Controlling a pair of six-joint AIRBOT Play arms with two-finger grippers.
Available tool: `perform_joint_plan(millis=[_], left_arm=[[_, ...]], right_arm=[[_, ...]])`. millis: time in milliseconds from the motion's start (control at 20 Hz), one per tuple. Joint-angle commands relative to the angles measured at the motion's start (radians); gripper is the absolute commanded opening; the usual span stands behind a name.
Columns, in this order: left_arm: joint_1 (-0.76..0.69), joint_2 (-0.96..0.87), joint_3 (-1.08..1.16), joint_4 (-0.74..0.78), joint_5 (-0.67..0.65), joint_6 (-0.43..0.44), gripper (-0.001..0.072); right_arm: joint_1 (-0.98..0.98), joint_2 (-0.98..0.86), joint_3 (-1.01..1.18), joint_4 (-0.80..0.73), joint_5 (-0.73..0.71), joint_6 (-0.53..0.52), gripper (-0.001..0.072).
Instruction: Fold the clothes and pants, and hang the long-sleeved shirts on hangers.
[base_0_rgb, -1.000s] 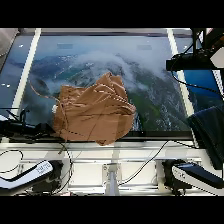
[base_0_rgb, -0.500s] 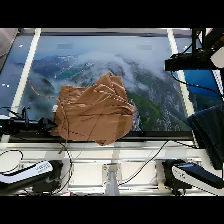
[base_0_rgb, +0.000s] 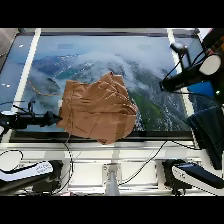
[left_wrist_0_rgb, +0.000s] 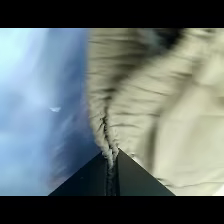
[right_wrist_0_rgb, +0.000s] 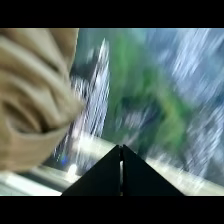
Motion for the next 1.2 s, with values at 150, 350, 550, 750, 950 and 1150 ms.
perform_joint_plan(millis=[150,350,550,750,950,1150], left_arm=[[-0.013,0.185,0.188,-0.215,-0.062,0.045,0.0053],[-0.011,0.365,0.293,-0.274,-0.019,0.045,0.0053],[-0.011,0.478,0.296,-0.273,0.051,0.044,0.0054],[-0.011,0.484,0.296,-0.198,0.051,0.043,0.0054],[-0.011,0.484,0.296,-0.051,0.051,0.013,0.0054],[-0.011,0.484,0.296,-0.037,0.051,0.013,0.0054]], right_arm=[[0.001,0.0,-0.338,0.206,-0.171,0.0,0.0014],[0.002,0.0,-0.488,0.457,-0.342,0.0,0.0014],[0.073,-0.01,-0.529,0.552,-0.508,0.0,0.0376],[0.219,-0.082,-0.529,0.56,-0.555,0.02,0.0456],[0.291,-0.209,-0.529,0.631,-0.578,0.046,0.0456],[0.295,-0.315,-0.529,0.899,-0.633,-0.014,0.0536]])
